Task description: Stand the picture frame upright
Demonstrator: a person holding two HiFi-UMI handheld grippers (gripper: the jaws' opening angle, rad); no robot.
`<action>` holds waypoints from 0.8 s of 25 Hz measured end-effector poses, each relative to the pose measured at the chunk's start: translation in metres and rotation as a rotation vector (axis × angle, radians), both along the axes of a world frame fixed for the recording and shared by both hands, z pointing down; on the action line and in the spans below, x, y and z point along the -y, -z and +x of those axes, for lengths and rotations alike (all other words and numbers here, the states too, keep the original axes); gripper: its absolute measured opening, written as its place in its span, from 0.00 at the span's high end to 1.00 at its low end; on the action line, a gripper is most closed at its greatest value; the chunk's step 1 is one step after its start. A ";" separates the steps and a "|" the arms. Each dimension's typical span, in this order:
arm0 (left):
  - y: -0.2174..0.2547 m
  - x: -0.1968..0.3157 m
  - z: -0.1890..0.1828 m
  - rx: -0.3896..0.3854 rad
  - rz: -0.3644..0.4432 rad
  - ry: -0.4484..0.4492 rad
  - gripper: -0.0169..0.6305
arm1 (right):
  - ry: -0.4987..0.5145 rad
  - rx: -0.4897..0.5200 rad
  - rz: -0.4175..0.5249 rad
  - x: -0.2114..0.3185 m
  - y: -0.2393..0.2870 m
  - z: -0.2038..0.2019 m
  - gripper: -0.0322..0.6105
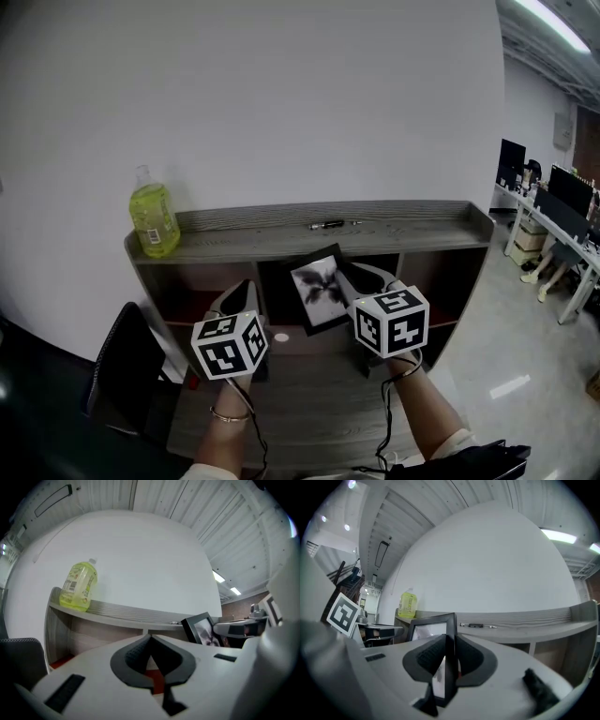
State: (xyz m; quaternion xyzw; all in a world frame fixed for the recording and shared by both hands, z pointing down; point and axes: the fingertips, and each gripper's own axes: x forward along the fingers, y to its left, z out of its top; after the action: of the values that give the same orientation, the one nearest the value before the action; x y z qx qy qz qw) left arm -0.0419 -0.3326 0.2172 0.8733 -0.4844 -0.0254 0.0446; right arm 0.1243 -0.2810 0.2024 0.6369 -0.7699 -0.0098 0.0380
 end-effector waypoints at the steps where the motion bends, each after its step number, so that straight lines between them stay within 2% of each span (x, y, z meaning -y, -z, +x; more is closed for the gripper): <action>1: 0.006 0.001 0.001 0.006 0.007 -0.003 0.95 | -0.001 0.003 0.008 0.001 0.005 0.001 0.82; 8: 0.049 0.006 0.004 0.012 0.063 -0.005 0.95 | -0.010 0.048 0.065 0.006 0.044 0.006 0.82; 20: 0.106 0.022 0.022 0.006 0.112 -0.015 0.95 | -0.084 0.057 0.203 0.023 0.107 0.027 0.82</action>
State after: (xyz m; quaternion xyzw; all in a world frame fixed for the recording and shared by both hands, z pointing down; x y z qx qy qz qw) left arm -0.0201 -0.3544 0.1111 0.8781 -0.4758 -0.0495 -0.0057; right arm 0.1512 -0.3044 0.0958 0.6694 -0.7382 -0.0681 -0.0483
